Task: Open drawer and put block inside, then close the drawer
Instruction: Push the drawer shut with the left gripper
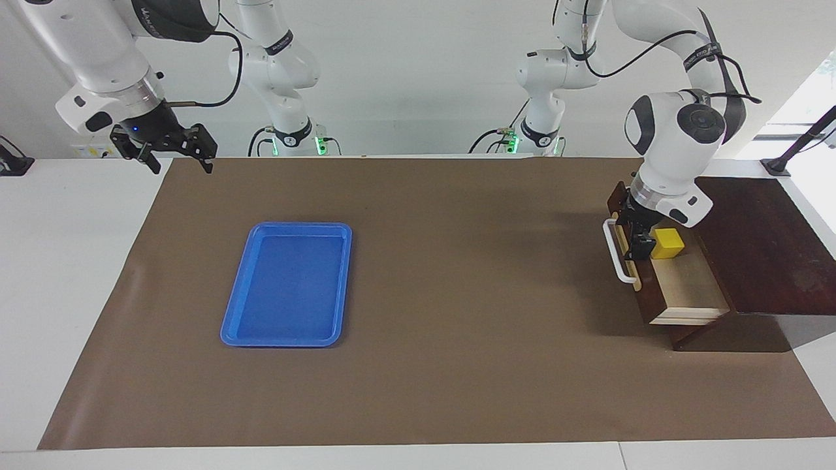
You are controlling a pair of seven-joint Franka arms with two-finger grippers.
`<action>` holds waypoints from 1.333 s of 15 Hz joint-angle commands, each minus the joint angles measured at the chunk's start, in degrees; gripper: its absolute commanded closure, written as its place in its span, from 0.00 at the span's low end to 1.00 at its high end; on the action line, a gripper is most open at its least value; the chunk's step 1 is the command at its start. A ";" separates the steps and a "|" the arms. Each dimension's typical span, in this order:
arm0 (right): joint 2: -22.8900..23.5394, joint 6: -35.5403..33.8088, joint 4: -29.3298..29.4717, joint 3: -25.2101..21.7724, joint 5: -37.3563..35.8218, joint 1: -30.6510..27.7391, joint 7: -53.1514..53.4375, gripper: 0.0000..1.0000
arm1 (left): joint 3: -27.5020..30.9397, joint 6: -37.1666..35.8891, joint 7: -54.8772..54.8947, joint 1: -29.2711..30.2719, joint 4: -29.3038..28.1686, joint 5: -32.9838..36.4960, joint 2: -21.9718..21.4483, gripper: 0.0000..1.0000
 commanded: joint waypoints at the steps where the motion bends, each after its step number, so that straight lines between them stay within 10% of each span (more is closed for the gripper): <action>1: 0.27 -0.56 0.23 0.24 1.21 -0.97 0.55 0.00 | 2.89 0.89 3.58 1.00 1.09 3.12 0.65 0.00; 14: 0.09 -0.56 0.23 0.33 0.59 -0.89 0.55 0.00 | 9.05 1.60 10.97 1.09 1.00 3.57 0.47 0.00; 20: 0.00 -0.38 0.23 0.42 0.68 -0.53 0.82 0.00 | 4.59 -11.20 26.39 0.82 6.01 0.77 -4.18 0.00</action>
